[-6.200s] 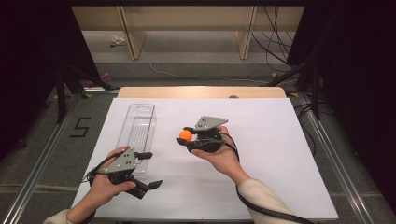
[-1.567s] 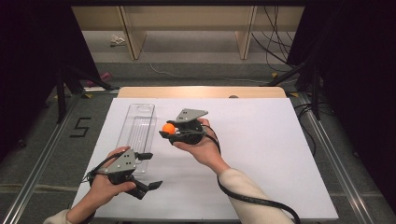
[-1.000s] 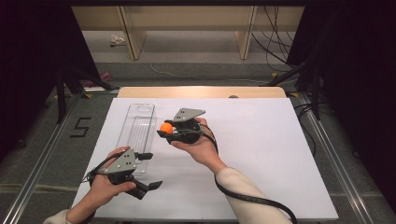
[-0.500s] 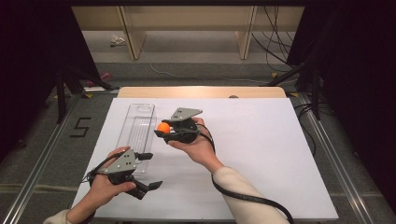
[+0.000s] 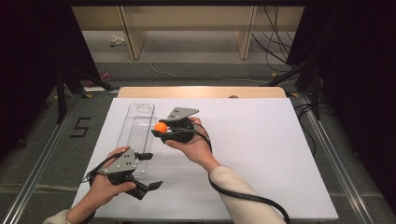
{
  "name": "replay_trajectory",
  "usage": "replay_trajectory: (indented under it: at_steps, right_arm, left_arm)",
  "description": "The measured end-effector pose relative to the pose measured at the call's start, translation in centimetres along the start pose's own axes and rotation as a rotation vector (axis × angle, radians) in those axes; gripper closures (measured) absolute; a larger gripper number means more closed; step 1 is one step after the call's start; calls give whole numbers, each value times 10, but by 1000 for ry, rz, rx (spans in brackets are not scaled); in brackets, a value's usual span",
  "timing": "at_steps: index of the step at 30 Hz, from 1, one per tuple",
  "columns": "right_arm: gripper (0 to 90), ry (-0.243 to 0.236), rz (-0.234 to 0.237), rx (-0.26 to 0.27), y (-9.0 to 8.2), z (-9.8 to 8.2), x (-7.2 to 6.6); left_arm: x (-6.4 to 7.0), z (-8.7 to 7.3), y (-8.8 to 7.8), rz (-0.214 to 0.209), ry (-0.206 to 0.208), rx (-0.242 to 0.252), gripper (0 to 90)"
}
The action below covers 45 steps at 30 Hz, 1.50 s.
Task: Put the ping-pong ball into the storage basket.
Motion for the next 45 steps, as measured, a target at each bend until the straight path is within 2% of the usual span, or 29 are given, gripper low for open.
replay_trajectory:
  at_steps: [45]
  right_arm:
    - [517,-19,14,-29,17,14,0]
  left_arm:
    - [1,0,0,-5,3,-2,36]
Point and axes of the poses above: each handheld gripper's, and its own axes: y roughly forward along the jaws, z roughly out of its top, x roughly to its right, the point moved 3 cm from there along y, roughly forward along the jaws, and after that the axes turned 3 degrees about -z, right-handed, at the moved point
